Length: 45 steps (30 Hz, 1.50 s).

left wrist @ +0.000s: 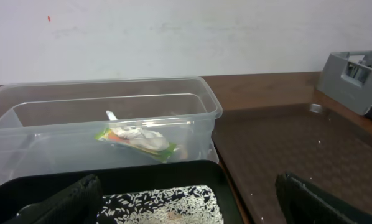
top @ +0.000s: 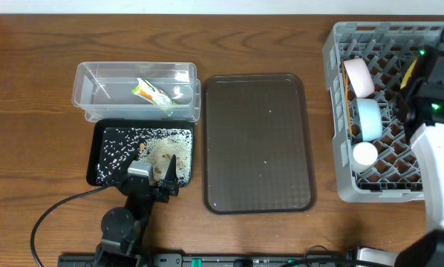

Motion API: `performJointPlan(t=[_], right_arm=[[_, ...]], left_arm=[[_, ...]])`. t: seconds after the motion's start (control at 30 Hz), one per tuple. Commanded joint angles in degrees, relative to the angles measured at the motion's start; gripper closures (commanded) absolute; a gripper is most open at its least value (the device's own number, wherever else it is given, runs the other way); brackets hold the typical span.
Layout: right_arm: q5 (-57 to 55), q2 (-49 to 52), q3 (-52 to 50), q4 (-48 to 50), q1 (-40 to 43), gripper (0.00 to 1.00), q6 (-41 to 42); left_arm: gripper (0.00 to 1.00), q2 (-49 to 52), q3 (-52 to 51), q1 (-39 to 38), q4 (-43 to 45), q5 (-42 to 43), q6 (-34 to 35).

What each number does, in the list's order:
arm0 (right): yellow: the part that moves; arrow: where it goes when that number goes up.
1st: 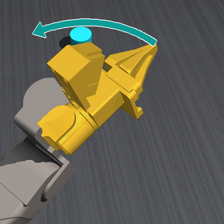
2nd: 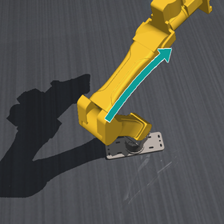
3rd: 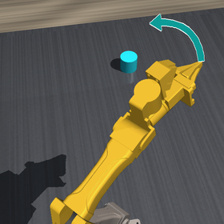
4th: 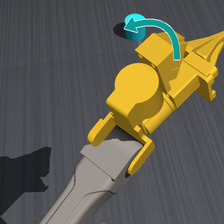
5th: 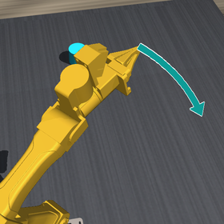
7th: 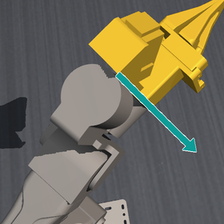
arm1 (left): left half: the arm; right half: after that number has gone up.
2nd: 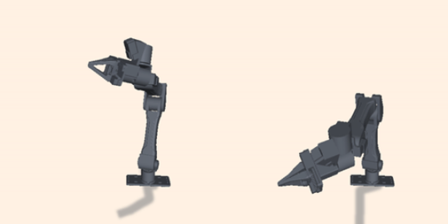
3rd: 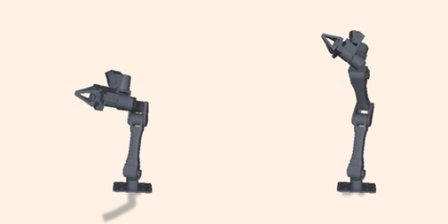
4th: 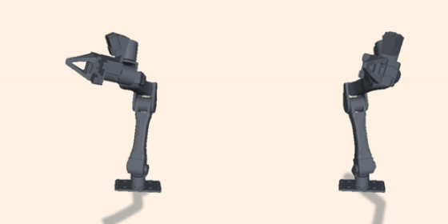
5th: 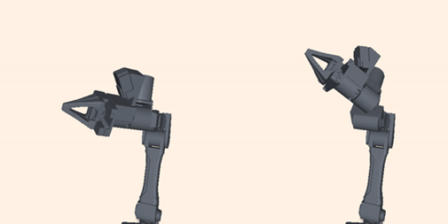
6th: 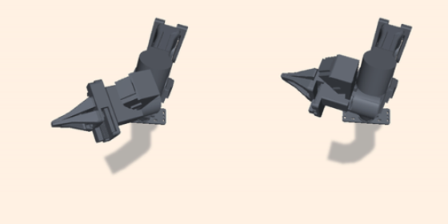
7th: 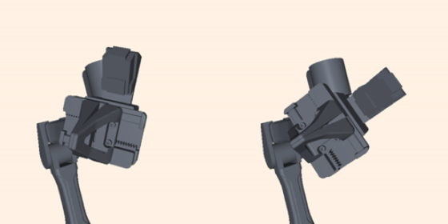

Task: Sort waste into correct bins and load items into the dishwasher rack
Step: 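Carry the yellow plate into the dish rack and stand it upright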

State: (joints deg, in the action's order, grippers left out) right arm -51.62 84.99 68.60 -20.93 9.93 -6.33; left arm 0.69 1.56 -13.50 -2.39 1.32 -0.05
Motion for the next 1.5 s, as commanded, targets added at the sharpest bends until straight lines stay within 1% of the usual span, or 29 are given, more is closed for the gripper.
performJointPlan(t=[0.0,0.17,0.3,0.33,0.4,0.43,0.5,0.57,0.63,0.7,0.77,0.9,1.0,1.1,1.13,1.23,1.27,1.3,1.37,1.4,1.47], right_arm=[[-0.42,2.71,0.09,0.81,-0.44,0.99,-2.14],[0.42,6.43,0.09,0.79,-0.98,0.99,-2.14],[2.34,6.93,0.09,1.11,-2.69,0.98,-4.22],[2.34,6.93,0.09,1.77,-3.21,0.96,-5.57],[2.29,6.93,0.09,2.58,-4.39,0.87,-8.26],[2.05,6.93,0.09,2.8,-5.05,0.8,-9.09],[1.9,6.86,0.11,2.82,-5.86,0.62,-9.18],[1.9,6.84,0.11,2.78,-6.16,0.47,-9.14],[1.9,6.84,0.11,2.73,-6.43,0.38,-8.87],[1.42,6.67,0.13,2.43,-6.84,0.26,-7.32],[0.46,5.81,0.13,1.55,-7.23,0.2,-3.21],[3.43,1.46,0.2,-1.53,-8.22,0.19,2.25],[11.02,-3.85,0.39,-4.09,-10.08,0.2,5.4],[22.03,-9.64,0.39,-7.89,-13.46,0.27,10.21],[28.85,-12.02,0.39,-9.64,-15.3,0.28,12.07],[44.98,-16.81,0.39,-13.7,-20.5,0.27,12.28],[47.6,-17.92,0.39,-14.67,-22.43,0.25,12.31],[48.81,-18.95,0.39,-15.61,-24.55,0.19,12.31],[49.05,-21.03,0.39,-17.35,-29.66,0.05,12.26],[49.0,-21.88,0.39,-17.92,-31.8,0.01,12.26],[49.0,-23.52,0.39,-18.71,-35.93,0.01,12.26]], left_arm=[[0.09,-0.35,-1.33,0.35,-1.6,-0.52,-0.57],[0.09,-0.35,-1.33,0.35,-1.57,-0.52,-0.57],[0.09,-0.35,-1.33,0.35,-1.57,-0.52,-0.57],[0.09,-0.35,-1.33,0.35,-1.57,-0.52,-0.57],[0.09,-0.35,-1.33,0.35,-1.57,-0.52,-0.57],[0.09,-0.35,-1.33,0.35,-1.57,-0.52,-0.57],[0.09,-0.35,-1.33,0.35,-1.57,-0.52,-0.57],[0.09,-0.35,-1.33,0.35,-1.57,-0.52,-0.57],[0.09,-0.35,-1.33,0.35,-1.57,-0.52,-0.57],[0.09,-0.35,-1.33,0.35,-1.57,-0.52,-0.57],[0.09,-0.35,-1.33,0.35,-1.57,-0.52,-0.57],[0.09,-0.35,-1.33,0.35,-1.57,-0.52,-0.57],[0.09,-0.35,-1.33,0.35,-1.57,-0.52,-0.57],[0.09,-0.35,-1.33,0.35,-1.57,-0.52,-0.57],[0.09,-0.35,-1.33,0.35,-1.6,-0.52,-0.57],[0.09,-0.35,-1.33,0.35,-1.6,-0.52,-0.57],[0.09,-0.35,-1.33,0.35,-1.57,-0.52,-0.57],[0.09,-0.35,-1.33,0.35,-1.6,-0.52,-0.57],[0.09,-0.35,-1.33,0.35,-1.57,-0.52,-0.57],[0.09,-0.35,-1.33,0.35,-1.57,-0.52,-0.57],[0.09,-0.35,-1.33,0.35,-1.57,-0.52,-0.57]])
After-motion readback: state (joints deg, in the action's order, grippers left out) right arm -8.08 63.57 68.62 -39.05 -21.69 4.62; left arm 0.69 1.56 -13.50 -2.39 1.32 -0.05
